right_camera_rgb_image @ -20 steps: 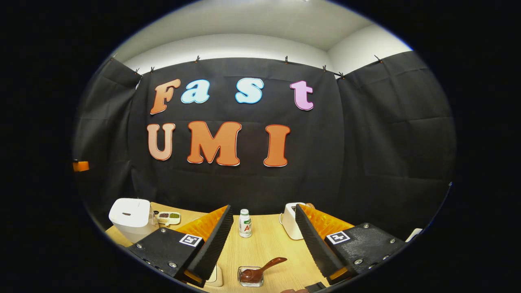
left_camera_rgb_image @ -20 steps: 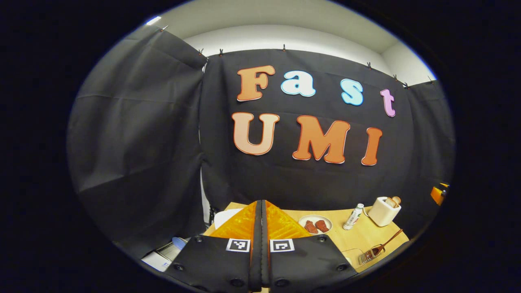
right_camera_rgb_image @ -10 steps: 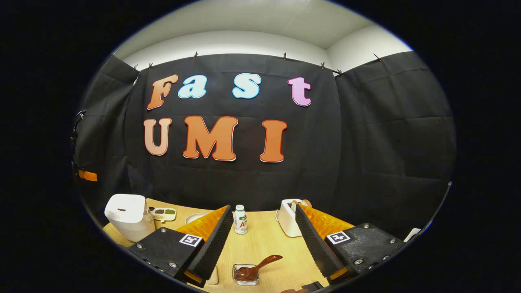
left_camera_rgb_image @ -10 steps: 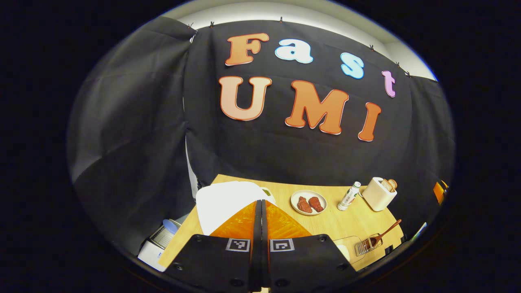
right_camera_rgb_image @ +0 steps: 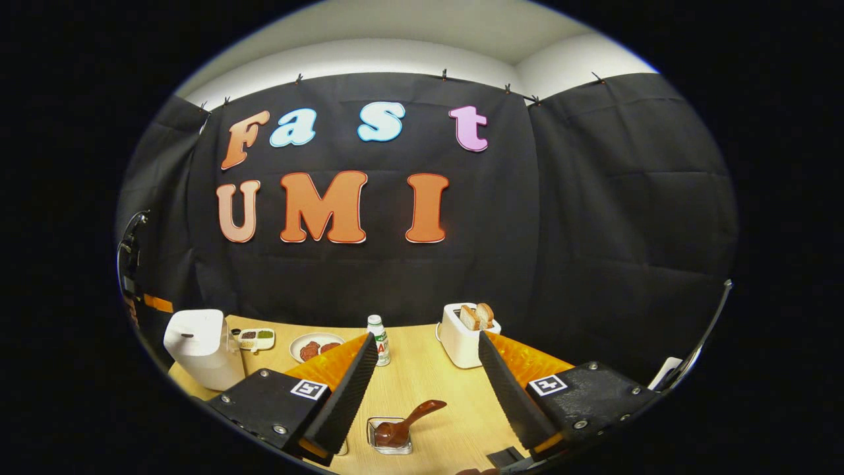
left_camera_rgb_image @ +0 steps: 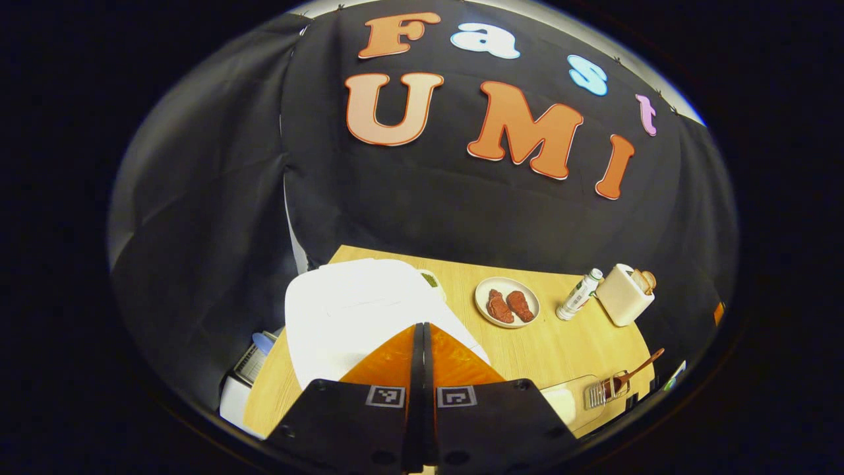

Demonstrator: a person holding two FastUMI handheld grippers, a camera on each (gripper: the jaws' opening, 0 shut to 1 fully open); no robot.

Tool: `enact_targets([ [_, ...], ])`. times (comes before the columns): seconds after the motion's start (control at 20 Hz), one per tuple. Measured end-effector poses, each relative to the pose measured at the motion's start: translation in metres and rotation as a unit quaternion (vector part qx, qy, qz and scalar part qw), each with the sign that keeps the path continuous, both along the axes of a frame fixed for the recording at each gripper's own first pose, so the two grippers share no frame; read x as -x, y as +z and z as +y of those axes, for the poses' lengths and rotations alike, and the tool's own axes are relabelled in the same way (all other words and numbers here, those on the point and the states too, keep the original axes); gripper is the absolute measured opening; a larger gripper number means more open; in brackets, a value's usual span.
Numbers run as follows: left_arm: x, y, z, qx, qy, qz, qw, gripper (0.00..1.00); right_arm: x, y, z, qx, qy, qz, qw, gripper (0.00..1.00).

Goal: Close the left gripper, press the button to open the rice cooker; take a wooden spoon from the chopstick holder with the right hand, scoop a spoonful of rice and pour it into the rice cooker, then put the wooden spoon back into the chopstick holder.

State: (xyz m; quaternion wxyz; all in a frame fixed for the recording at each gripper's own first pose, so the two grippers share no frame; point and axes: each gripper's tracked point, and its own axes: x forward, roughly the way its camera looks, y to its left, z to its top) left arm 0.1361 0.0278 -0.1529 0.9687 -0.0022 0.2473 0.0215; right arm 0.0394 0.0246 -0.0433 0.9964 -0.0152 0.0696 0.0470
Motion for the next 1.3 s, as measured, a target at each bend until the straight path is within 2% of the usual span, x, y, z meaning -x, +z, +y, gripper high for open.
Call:
enact_targets([
  [0.15,-0.013,-0.021,0.006,0.006,0.005,0.025,1.000,0.04,0.000,-0.007,-0.002,0.014,-0.007,0.007,1.000,0.95],
  [0.25,-0.017,-0.036,0.013,-0.006,0.011,0.041,0.999,0.06,0.000,-0.013,-0.002,0.018,-0.011,0.016,1.000,0.95],
  [0.5,-0.021,-0.067,0.020,-0.006,0.018,0.082,0.996,0.04,-0.004,-0.018,-0.002,0.014,-0.017,0.024,0.999,0.95],
  [0.85,-0.012,-0.077,0.020,0.003,0.034,0.100,0.994,0.05,-0.007,-0.027,0.003,0.006,-0.016,0.033,0.999,0.95],
  [1.05,-0.013,-0.069,0.021,0.011,0.039,0.068,0.997,0.05,-0.006,-0.034,0.004,-0.005,-0.012,0.043,0.999,0.95],
  [1.3,-0.005,0.029,0.020,-0.028,0.043,-0.061,0.997,0.04,-0.004,-0.036,-0.004,-0.011,-0.019,0.043,0.999,0.95],
])
